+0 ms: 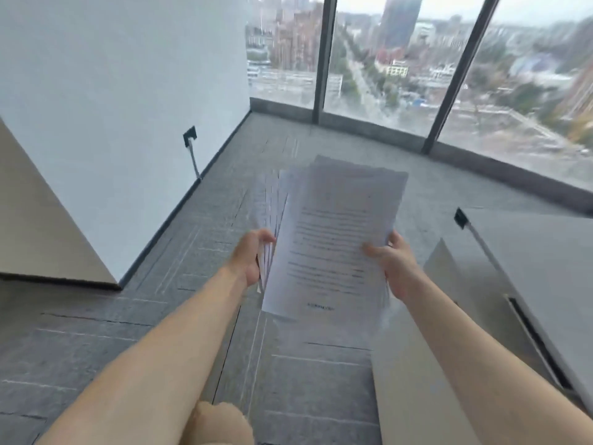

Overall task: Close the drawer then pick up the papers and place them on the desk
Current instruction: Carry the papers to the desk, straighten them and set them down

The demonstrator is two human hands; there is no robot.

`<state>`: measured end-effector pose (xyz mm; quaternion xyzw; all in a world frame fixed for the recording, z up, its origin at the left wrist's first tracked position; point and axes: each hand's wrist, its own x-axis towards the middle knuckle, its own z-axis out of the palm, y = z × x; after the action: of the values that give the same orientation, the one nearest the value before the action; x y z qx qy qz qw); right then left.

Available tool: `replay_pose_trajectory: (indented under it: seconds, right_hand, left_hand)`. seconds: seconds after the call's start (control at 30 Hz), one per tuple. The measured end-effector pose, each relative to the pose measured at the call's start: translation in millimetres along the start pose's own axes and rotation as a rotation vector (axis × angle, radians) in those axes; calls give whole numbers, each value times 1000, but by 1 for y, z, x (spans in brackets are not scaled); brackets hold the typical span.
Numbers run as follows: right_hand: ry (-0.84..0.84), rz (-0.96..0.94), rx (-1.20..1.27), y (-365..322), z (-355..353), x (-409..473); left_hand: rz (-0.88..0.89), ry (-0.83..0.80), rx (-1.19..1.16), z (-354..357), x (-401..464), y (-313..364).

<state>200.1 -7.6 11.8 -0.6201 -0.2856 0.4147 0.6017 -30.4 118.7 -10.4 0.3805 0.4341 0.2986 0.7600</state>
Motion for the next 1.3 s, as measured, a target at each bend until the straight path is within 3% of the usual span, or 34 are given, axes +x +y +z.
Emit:
replay_pose_trajectory:
  seconds: [0.17,0.27,0.47,0.73,0.93,1.3]
  right_hand:
    - [130,-184,-20,-111,-50,-94]
    - [229,-293,-14,-159,-89,-157]
    - [438,-477,-11,-220,-183,-285]
    - [762,-597,-1,-222,-295,-441]
    - [1045,-528,30,-195,-360,-532]
    - [1387,-444,31,-169,-413,-648]
  left_hand:
    - [271,-216,58,78,-90,61]
    - [435,-458,100,130,-137,77]
    - [510,-606,92,247,-226,79]
    - [465,-772,143,404,-342,26]
    - [416,-895,284,501,-387,-38]
    - [254,-1182,245,595,-442,-141]
